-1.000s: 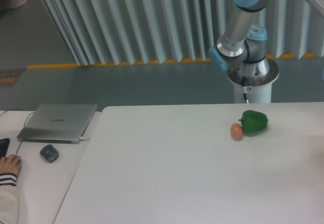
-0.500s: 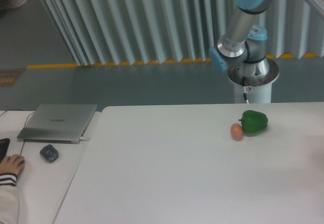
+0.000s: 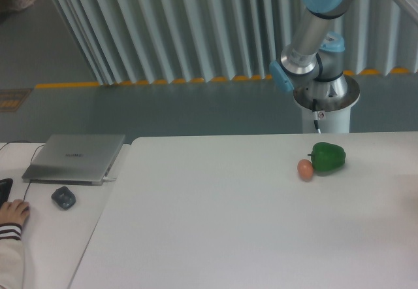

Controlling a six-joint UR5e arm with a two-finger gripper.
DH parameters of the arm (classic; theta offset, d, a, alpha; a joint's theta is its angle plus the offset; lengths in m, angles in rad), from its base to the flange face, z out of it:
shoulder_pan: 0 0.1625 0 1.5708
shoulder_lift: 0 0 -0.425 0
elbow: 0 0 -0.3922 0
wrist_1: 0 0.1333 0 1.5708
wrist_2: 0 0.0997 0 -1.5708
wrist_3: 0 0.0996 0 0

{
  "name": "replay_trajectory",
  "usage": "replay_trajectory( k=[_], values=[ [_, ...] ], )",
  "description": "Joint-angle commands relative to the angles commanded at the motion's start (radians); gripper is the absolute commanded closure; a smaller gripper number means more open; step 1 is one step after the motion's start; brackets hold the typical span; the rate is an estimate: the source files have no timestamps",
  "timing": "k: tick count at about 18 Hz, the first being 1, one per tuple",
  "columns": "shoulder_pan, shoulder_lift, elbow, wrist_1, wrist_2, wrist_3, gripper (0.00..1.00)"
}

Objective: Place the red pepper on the table

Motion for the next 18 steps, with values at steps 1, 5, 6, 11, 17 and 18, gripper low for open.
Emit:
replay_trajectory(
  k=[1,5,6,11,17,18],
  values=[
    [0.002,0.003,0.006,-0.005,0.0,0.003,0.27],
    [-0.003,0.008,0.003,-0.009,0.003,0.005,0.3],
    [-0.003,0.008,0.003,-0.009,0.002,0.006,0.3],
    [-0.005,0.015,0.008,-0.031,-0.003,0.005,0.31],
    [-0.008,0.04,0.023,-0.096,-0.011,0.006,0.37],
    [-0.008,0.038,0.025,-0.103,-0.014,0.005,0.43]
  ],
)
